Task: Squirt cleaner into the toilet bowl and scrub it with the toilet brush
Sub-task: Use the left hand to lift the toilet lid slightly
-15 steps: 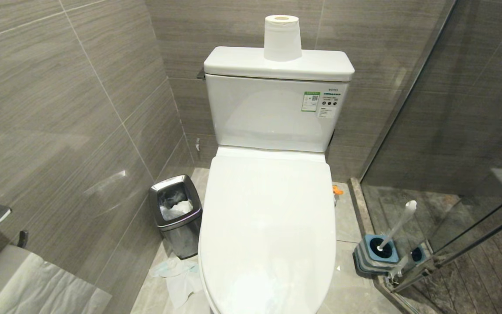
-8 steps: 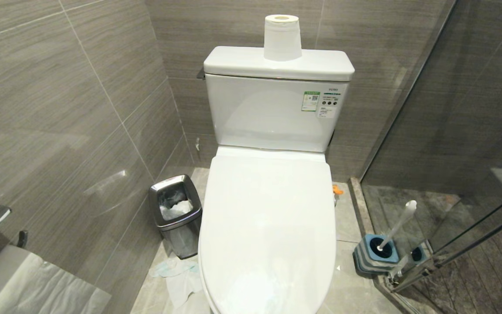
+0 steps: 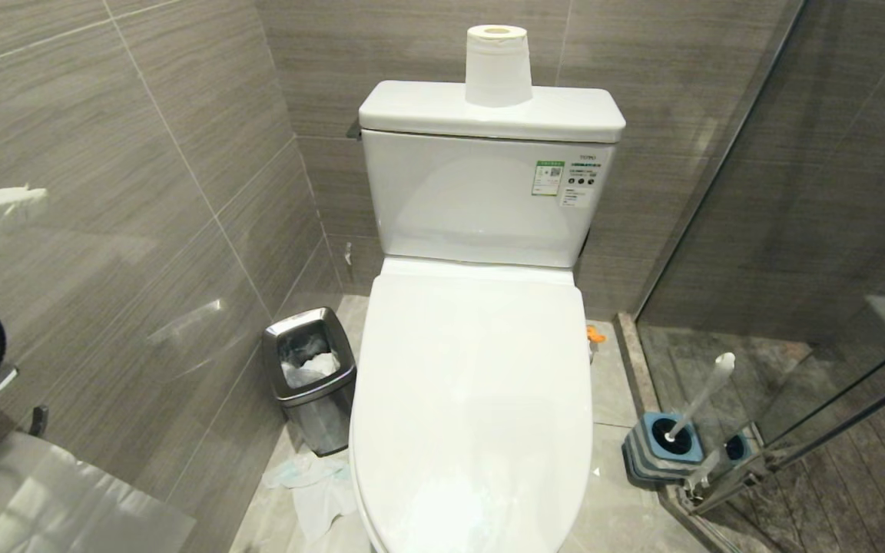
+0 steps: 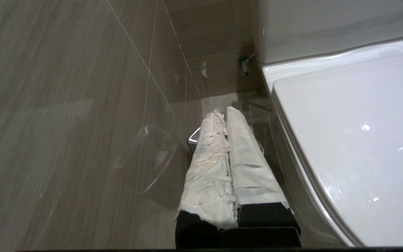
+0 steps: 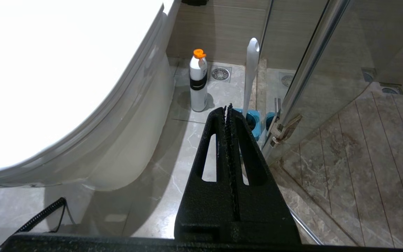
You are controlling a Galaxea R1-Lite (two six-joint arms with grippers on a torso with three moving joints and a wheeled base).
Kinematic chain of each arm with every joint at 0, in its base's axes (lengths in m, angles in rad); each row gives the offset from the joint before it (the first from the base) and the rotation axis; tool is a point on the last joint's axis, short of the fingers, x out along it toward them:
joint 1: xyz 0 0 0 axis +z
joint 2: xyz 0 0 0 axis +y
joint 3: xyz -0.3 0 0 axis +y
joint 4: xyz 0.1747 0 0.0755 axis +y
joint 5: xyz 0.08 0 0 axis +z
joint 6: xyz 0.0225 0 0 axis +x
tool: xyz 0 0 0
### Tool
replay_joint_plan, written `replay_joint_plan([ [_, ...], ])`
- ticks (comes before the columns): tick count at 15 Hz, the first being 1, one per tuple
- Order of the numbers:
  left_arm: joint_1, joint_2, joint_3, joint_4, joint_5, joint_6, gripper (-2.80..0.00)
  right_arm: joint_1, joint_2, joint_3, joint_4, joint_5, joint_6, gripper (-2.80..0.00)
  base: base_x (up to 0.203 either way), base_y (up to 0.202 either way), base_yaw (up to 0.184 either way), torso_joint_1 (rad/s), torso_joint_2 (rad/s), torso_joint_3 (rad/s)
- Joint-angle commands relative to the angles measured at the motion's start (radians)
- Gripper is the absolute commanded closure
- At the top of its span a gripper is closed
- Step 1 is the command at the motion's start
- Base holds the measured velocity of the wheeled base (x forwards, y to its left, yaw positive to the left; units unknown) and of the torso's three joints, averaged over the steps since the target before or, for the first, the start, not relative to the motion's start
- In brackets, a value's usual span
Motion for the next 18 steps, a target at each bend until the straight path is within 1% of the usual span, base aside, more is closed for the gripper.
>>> replay_joint_plan([
  [1,-0.044,0.045,0.004,-0.015,0.039,0.005,0.0,0.0,0.0,0.002,0.0,0.0,0.0,0.0,0.0,0.0,0.0,0.0,0.0,0.0],
  [3,-0.097,0.063,0.006,-0.022,0.105,0.003,0.0,0.0,0.0,0.002,0.0,0.0,0.0,0.0,0.0,0.0,0.0,0.0,0.0,0.0],
  [5,-0.126,0.085,0.006,-0.025,0.115,0.004,0.0,0.0,0.0,0.002,0.0,0.0,0.0,0.0,0.0,0.0,0.0,0.0,0.0,0.0],
  [8,-0.165,0.13,0.005,-0.027,0.149,0.007,0.0,0.001,0.0,0.002,0.0,0.0,0.0,0.0,0.0,0.0,0.0,0.0,0.0,0.0],
  [12,-0.171,0.214,0.01,-0.073,0.141,0.007,0.0,0.0,0.0,0.002,0.0,0.0,0.0,0.0,0.0,0.0,0.0,0.0,0.0,0.0],
  [13,-0.185,0.226,0.02,-0.081,0.14,0.006,0.0,0.0,0.0,0.002,0.0,0.0,0.0,0.0,0.0,0.0,0.0,0.0,0.0,0.0],
  [15,-0.193,0.236,0.061,-0.084,0.137,0.004,0.0,0.0,0.0,0.002,0.0,0.0,0.0,0.0,0.0,0.0,0.0,0.0,0.0,0.0],
  [18,-0.216,0.239,0.148,-0.087,0.105,0.0,0.0,0.0,0.0,0.002,0.0,0.0,0.0,0.0,0.0,0.0,0.0,0.0,0.0,0.0],
])
